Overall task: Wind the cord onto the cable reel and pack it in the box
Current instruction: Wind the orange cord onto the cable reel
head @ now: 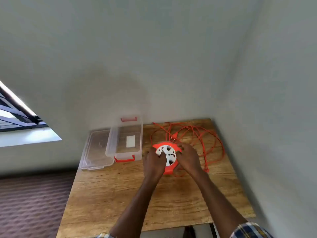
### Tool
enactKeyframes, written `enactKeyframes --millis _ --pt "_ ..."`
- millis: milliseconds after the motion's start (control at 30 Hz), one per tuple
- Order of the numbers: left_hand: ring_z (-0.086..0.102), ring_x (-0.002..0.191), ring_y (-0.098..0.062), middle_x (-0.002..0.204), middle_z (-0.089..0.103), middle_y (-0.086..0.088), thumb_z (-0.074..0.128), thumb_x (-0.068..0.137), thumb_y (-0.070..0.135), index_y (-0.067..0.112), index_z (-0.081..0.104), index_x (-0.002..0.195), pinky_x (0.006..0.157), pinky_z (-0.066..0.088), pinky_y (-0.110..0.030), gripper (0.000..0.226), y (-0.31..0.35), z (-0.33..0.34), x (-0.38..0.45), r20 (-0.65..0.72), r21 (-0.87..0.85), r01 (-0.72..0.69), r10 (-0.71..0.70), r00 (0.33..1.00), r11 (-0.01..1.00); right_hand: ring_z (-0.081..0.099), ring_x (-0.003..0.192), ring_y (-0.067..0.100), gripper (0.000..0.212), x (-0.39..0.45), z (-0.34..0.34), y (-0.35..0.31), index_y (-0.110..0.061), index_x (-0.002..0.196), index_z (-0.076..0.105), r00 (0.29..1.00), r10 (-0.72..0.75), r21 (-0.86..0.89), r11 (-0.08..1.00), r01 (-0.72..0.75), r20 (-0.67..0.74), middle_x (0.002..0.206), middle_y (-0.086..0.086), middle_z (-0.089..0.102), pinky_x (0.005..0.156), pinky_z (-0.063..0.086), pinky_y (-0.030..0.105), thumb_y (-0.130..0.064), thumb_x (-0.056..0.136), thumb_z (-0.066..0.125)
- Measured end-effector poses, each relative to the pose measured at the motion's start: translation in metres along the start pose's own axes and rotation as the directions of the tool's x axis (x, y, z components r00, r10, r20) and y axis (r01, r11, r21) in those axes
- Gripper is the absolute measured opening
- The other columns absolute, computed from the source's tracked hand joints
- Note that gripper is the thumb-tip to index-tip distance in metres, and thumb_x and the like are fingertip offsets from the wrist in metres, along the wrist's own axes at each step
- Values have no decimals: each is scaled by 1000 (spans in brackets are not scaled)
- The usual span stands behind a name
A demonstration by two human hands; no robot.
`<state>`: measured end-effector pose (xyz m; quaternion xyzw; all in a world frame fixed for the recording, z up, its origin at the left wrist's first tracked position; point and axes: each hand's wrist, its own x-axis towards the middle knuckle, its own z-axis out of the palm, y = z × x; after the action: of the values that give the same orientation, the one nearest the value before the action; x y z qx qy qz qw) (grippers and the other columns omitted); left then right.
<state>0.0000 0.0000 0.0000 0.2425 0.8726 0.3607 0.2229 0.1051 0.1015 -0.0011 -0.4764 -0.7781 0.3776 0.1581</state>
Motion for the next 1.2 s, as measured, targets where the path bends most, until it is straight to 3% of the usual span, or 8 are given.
enactKeyframes --millis 167,367,500,633,733,833,967,1200 --pt "54 135 -45 146 57 -28 66 99 36 -5 40 148 107 48 -45 68 -15 20 5 36 -22 308 -307 951 951 66 107 26 40 10 13 18 -19 130 58 970 224 70 970 -231 96 123 6 66 89 55 41 -22 90 62" --pt "64 121 -44 133 67 -26 63 103 43 -2 59 134 96 55 -46 55 -20 33 19 -36 -170 360 -370 928 918 66 105 26 34 28 25 34 -18 122 61 961 256 148 952 -270 104 117 3 70 81 48 34 -33 92 68" --pt "70 107 -39 113 73 -18 69 100 45 5 64 118 90 57 -49 44 -8 36 12 -161 -296 244 -300 940 923 70 103 32 35 42 26 42 -9 120 67 919 340 315 866 -388 200 113 11 73 86 57 46 -29 91 72" --pt "74 102 -34 107 74 -10 76 98 33 11 63 119 83 63 -54 33 15 23 8 -223 -551 19 -169 960 835 65 55 22 22 43 5 37 -3 107 70 790 338 564 561 -606 512 73 9 72 47 49 29 -18 91 75" --pt "74 110 -21 113 75 5 77 88 44 23 64 126 81 65 -38 46 37 0 9 -150 -717 -79 -43 988 692 67 63 22 32 36 -2 28 -1 121 62 743 173 647 392 -654 647 86 12 72 44 42 26 -17 95 71" --pt "65 130 -30 139 67 -7 78 85 48 24 60 140 103 58 -54 62 52 -28 15 12 -839 -18 51 999 545 76 81 31 41 31 -9 4 -3 122 61 726 18 683 323 -655 688 103 17 74 43 42 21 -24 89 72" --pt "55 140 -43 153 56 -25 92 64 61 15 50 157 118 42 -62 112 59 -68 17 227 -957 194 141 964 218 78 80 26 49 33 -29 -39 -1 117 65 701 -97 636 520 -570 707 102 20 76 48 49 20 -34 84 79" --pt "45 148 -47 160 48 -25 48 97 73 9 53 155 123 31 -67 87 42 -115 31 310 -951 303 210 927 68 78 68 21 59 27 -53 -93 -18 95 72 792 -19 257 950 -175 610 76 10 78 49 47 19 -74 78 70"
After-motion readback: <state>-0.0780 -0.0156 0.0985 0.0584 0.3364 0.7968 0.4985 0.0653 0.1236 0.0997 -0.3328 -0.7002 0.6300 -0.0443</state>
